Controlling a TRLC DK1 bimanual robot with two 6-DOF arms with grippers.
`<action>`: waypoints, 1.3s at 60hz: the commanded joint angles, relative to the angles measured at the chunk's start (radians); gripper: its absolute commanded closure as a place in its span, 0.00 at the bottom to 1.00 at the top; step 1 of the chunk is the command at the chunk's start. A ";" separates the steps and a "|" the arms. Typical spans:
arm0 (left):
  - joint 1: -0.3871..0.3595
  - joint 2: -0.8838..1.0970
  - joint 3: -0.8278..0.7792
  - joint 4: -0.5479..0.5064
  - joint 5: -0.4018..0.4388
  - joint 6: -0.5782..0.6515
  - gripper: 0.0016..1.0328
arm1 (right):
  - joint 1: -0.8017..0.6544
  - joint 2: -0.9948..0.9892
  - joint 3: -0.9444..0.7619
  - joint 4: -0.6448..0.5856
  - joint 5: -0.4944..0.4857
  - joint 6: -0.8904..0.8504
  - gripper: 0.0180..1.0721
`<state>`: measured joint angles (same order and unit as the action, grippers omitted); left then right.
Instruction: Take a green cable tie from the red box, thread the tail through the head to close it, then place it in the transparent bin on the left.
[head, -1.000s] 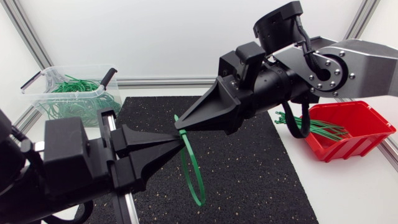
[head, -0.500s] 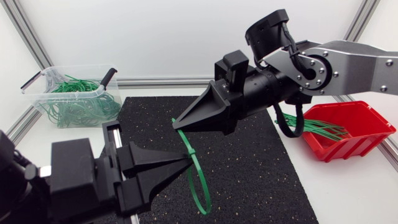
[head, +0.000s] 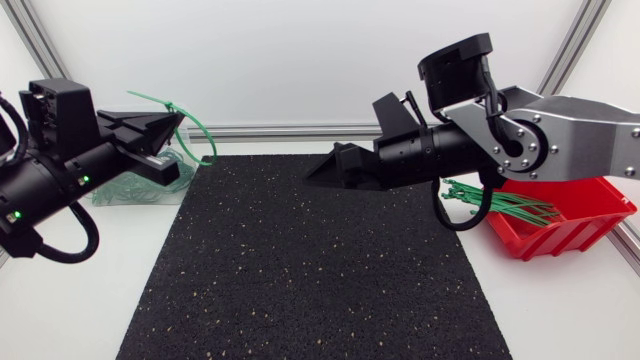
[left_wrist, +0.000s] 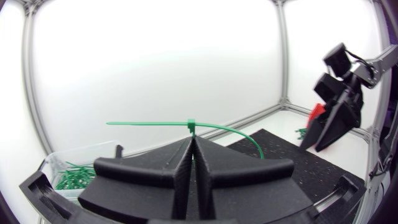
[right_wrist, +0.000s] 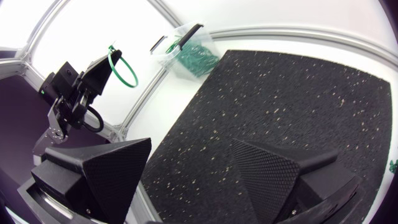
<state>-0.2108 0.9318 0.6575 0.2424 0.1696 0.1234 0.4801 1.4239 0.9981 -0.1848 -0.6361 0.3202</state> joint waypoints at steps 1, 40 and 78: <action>0.126 0.088 0.103 0.034 0.005 -0.034 0.96 | -0.017 0.023 -0.023 0.030 0.065 -0.063 0.04; 0.478 0.874 0.913 -0.430 -0.275 -0.111 0.88 | 0.018 -0.112 -0.167 0.097 0.343 -0.244 0.04; 0.376 0.432 0.481 -0.410 -0.343 -0.094 0.04 | -0.182 -0.359 -0.274 0.047 0.466 -0.362 0.04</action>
<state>0.1905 1.4471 1.2335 -0.1818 -0.1665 0.0261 0.3363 1.1038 0.7628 -0.1310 -0.1780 -0.0120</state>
